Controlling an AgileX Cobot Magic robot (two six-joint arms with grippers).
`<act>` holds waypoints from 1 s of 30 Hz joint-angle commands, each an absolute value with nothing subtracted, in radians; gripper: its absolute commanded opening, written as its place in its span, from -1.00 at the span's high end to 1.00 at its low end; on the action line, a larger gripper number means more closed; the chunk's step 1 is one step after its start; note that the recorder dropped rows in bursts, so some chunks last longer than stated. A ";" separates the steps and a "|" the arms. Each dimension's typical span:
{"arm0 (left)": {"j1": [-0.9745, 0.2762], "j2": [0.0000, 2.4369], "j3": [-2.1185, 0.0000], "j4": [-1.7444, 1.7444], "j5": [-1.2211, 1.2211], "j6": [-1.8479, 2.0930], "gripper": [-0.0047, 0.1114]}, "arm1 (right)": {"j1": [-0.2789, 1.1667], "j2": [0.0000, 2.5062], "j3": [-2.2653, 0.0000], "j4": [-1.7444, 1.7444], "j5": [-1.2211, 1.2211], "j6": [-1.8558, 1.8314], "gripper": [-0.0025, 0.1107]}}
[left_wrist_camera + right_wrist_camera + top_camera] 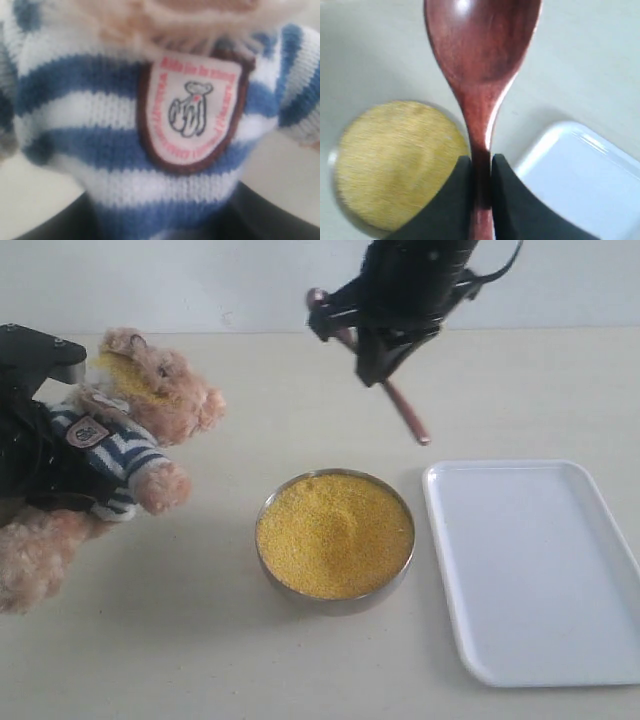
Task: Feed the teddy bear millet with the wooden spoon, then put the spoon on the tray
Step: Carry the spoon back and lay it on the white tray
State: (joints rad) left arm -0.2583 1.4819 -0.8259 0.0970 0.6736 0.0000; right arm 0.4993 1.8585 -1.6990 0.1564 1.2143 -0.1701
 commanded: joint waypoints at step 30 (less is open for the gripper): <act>-0.220 1.518 -0.825 0.082 0.638 -0.101 0.85 | 0.333 1.581 -0.737 -0.115 0.605 0.279 -0.11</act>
State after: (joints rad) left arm -0.2212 1.4898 -0.8259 0.0858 0.6657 -0.0791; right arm 0.3400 1.6290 -0.7364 -0.1132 0.5903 0.2735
